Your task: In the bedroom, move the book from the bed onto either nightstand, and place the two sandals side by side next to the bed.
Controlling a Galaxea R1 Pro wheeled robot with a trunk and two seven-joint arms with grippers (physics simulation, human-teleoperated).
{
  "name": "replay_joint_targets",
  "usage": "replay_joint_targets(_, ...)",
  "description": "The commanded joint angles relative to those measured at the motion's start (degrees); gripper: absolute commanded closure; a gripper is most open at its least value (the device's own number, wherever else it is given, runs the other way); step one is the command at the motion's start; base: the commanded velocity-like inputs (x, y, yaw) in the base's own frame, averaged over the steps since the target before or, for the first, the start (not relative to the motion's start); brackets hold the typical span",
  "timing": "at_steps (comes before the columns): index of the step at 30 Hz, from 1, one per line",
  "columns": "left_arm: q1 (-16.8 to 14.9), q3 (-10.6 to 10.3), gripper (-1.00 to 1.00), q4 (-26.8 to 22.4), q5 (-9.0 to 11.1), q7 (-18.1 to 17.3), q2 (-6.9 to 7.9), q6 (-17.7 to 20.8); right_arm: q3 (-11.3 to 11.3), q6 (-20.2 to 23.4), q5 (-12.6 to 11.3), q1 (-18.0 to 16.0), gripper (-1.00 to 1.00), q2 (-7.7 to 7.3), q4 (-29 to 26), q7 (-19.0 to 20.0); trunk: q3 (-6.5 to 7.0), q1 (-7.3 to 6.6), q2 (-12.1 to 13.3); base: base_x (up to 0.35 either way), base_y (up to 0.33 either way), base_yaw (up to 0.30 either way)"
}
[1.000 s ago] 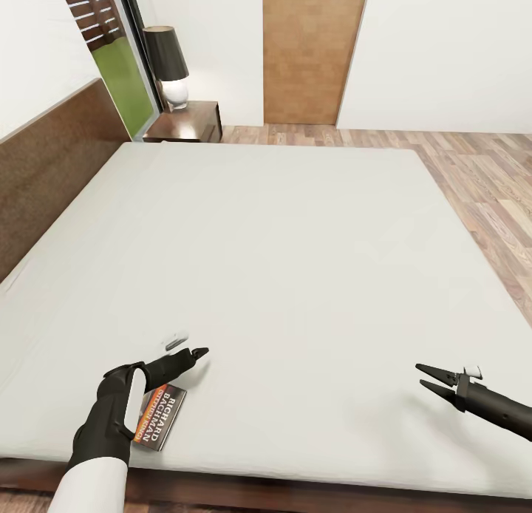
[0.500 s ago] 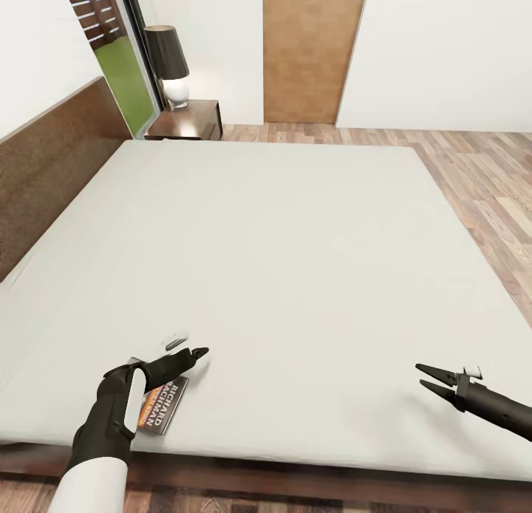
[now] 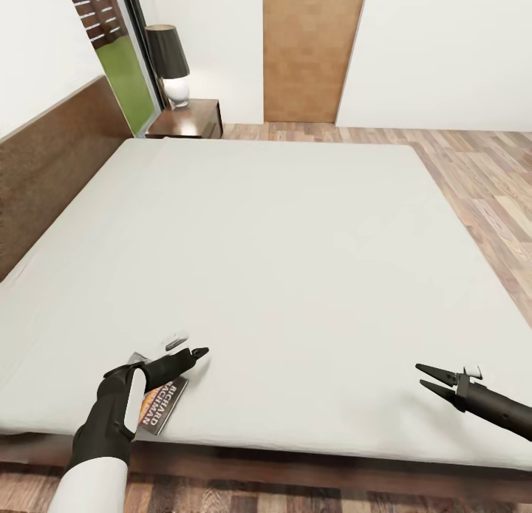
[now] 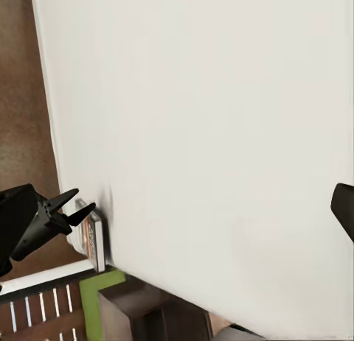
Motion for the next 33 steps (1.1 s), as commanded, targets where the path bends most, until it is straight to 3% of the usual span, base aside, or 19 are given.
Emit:
replay_joint_targets(1, -0.05, 0.2, -1.0, -0.05, 0.22, -0.12, -0.06, 0.44, -0.03, 0.43, -0.13, -0.03, -1.0, -0.01, 0.02, 0.09, -0.03, -0.02, -0.02, -0.103, 0.0, 0.0)
replay_joint_targets(33, -0.05, 0.16, -1.0, -0.03, 0.22, -0.12, -0.06, 0.41, -0.03, 0.43, -0.13, -0.01, -1.0, -0.01, 0.04, 0.09, -0.03, -0.02, -0.02, -0.033, 0.0, 0.0)
